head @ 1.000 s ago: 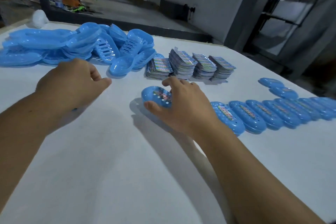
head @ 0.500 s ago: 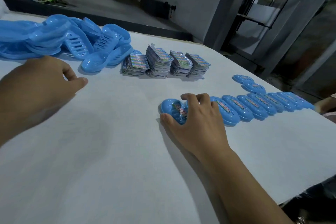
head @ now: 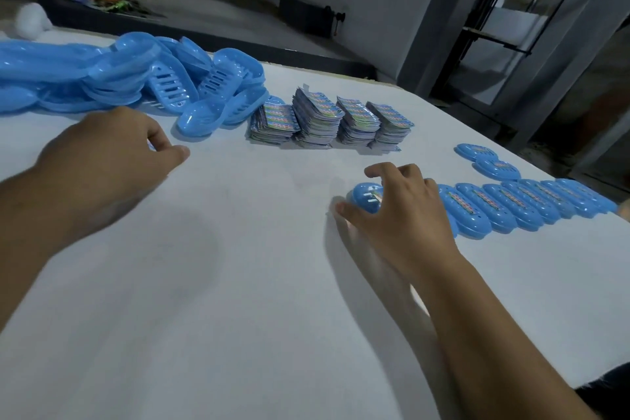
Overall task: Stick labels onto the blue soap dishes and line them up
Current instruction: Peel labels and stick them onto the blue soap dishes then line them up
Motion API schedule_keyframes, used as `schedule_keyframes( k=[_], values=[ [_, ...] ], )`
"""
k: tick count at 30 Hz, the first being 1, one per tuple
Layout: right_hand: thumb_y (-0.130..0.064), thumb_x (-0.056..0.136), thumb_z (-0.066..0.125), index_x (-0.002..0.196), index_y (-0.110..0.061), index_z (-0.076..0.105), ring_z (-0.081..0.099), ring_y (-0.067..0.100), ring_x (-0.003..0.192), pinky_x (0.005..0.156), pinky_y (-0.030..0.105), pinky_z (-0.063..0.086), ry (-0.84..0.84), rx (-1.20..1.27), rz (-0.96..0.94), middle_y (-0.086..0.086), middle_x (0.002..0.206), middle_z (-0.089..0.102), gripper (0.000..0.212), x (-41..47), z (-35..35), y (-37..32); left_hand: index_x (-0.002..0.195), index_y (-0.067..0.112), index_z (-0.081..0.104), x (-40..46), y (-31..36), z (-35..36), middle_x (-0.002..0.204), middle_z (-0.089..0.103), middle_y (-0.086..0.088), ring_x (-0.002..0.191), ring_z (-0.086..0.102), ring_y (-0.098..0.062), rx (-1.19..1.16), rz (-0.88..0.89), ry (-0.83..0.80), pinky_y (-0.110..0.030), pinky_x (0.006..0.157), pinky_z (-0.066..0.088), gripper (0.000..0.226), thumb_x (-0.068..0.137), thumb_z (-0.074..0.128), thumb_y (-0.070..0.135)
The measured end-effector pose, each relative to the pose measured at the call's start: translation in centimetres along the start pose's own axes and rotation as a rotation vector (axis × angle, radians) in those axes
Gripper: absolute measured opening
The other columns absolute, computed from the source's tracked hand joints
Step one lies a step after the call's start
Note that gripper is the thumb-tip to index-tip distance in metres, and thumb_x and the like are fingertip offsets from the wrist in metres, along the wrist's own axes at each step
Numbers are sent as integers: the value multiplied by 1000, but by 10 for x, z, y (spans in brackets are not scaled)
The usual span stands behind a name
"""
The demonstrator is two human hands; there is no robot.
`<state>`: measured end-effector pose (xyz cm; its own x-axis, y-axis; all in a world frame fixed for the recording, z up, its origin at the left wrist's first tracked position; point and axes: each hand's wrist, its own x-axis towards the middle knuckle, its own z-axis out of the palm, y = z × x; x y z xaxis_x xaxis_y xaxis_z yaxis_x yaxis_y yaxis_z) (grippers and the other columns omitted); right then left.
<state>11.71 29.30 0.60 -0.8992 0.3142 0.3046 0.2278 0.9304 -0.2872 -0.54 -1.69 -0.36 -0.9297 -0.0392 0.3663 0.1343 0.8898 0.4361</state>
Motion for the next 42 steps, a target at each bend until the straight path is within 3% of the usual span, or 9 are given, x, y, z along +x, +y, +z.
schedule_keyframes(
  k=[2, 6, 9, 14, 21, 30, 36, 40, 42],
  values=[
    [-61, 84, 68, 135, -33, 54, 46, 28, 119, 97, 38, 38, -48, 16, -55, 0, 128, 54, 59, 9, 2, -16, 70, 35, 64, -2, 2, -4, 70, 61, 10, 64, 57, -15, 9, -30, -9, -38, 63, 53, 40, 70, 58, 74],
    [-49, 88, 68, 123, -32, 63, 60, 17, 101, 83, 33, 47, -165, 123, -177, -12, 106, 65, 39, 32, 14, -63, 75, 29, 63, 4, 5, -12, 76, 59, 8, 67, 52, -13, 30, -77, -64, -33, 61, 42, 28, 87, 65, 54],
    [-33, 93, 63, 120, -31, 65, 64, 17, 97, 86, 36, 53, -252, 146, -264, -13, 101, 70, 27, 50, 27, -103, 87, 27, 65, 1, 8, -12, 84, 63, 3, 70, 55, -16, 45, -97, -66, -33, 62, 41, 23, 94, 59, 48],
    [-1, 86, 46, 119, -26, 66, 62, 16, 97, 83, 34, 53, -330, 199, -398, -14, 96, 64, 46, 71, 45, -155, 101, 30, 65, 7, 2, -17, 109, 65, -2, 91, 60, -27, 70, -132, -98, -37, 74, 46, 14, 97, 52, 29],
    [-22, 84, 66, 121, -29, 66, 61, 14, 95, 80, 26, 46, -204, 358, -432, -13, 108, 65, 37, 69, 82, -164, 118, 31, 62, 16, -21, -32, 119, 62, -7, 102, 61, -31, 208, -196, -34, -35, 74, 40, 25, 94, 58, 26],
    [-16, 95, 49, 152, -19, 43, 41, 32, 140, 116, 41, 35, -212, 226, -537, 3, 159, 38, 58, 81, 96, -167, 101, 25, 64, 16, -25, -26, 96, 61, -1, 89, 58, -26, 279, -181, -29, -33, 67, 36, 20, 93, 60, 43],
    [-24, 98, 50, 125, -16, 63, 58, 34, 115, 91, 38, 46, -155, 200, -545, 11, 125, 61, 31, 81, 102, -172, 99, 26, 66, 16, -24, -22, 93, 64, 1, 89, 60, -27, 270, -134, 55, -32, 65, 35, 18, 93, 61, 42],
    [-25, 95, 61, 126, -12, 66, 59, 30, 110, 94, 37, 46, -50, 291, -497, 9, 121, 60, 33, 82, 96, -170, 119, 30, 60, 14, -23, -19, 116, 64, 2, 106, 60, -23, 154, -61, 44, -32, 75, 37, 29, 91, 66, 37],
    [-28, 98, 59, 115, -11, 66, 58, 26, 98, 85, 33, 44, 20, 381, -487, 6, 110, 61, 25, 82, 92, -172, 131, 29, 53, 13, -18, -18, 130, 55, 1, 114, 56, -21, 91, 36, 33, -32, 82, 42, 48, 88, 73, 33]
  ],
)
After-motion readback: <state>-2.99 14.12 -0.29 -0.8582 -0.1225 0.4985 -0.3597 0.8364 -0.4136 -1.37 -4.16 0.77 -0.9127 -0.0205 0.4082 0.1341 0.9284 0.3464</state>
